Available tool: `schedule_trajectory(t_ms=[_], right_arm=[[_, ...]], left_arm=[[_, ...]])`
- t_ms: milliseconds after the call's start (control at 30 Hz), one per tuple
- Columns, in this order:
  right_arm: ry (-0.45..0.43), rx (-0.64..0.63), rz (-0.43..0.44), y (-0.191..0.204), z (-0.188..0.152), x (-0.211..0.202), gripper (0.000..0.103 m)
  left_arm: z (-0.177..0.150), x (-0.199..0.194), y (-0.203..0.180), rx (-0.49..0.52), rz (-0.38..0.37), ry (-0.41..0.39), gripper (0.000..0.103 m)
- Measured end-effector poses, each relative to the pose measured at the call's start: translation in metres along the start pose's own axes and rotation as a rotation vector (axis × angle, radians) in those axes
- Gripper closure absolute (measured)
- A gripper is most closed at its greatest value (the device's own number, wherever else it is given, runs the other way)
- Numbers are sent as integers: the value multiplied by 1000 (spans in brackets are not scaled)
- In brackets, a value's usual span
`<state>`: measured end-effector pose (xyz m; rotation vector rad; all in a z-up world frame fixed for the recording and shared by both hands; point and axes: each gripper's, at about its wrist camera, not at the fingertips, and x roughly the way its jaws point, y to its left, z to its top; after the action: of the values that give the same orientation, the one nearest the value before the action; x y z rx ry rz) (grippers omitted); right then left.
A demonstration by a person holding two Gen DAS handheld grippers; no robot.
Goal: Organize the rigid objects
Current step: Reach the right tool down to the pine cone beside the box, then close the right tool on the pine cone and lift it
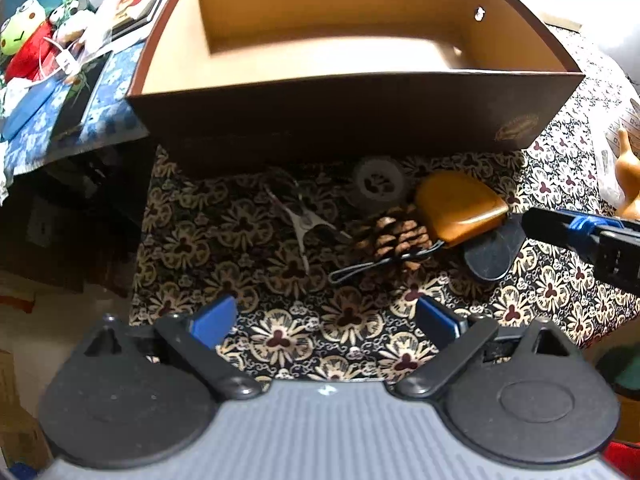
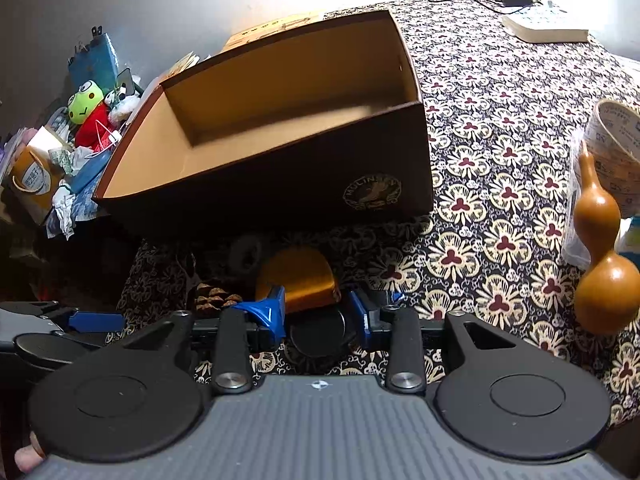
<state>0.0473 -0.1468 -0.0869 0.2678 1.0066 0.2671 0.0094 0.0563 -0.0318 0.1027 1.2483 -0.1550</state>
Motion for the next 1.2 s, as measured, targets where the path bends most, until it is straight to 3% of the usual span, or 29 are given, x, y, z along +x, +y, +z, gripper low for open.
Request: schedule_trajectory(t_ms=[200,400,533,733,1067,1200], right_arm=[[1,56,27,-5,-6,-1,86],[-2,69,105,-2,-9,0,86],[0,70,177,2,-6,3,87],[32,55,325,20,9,20,87],[63,-160,210,59,12,51,86],[97,-201,225,59,11,55,81]], left_arm=[[-11,-8,26,-19,-78,-66,7],[-19,-9,31,-2,-194,-160,7],[-24,-4,28,7,-276,-174,9],[-27,5,16,56,-289,-184,9],[-26,22,13,57,-305,-210,10],[-31,26,23,42,-333,-200,10]])
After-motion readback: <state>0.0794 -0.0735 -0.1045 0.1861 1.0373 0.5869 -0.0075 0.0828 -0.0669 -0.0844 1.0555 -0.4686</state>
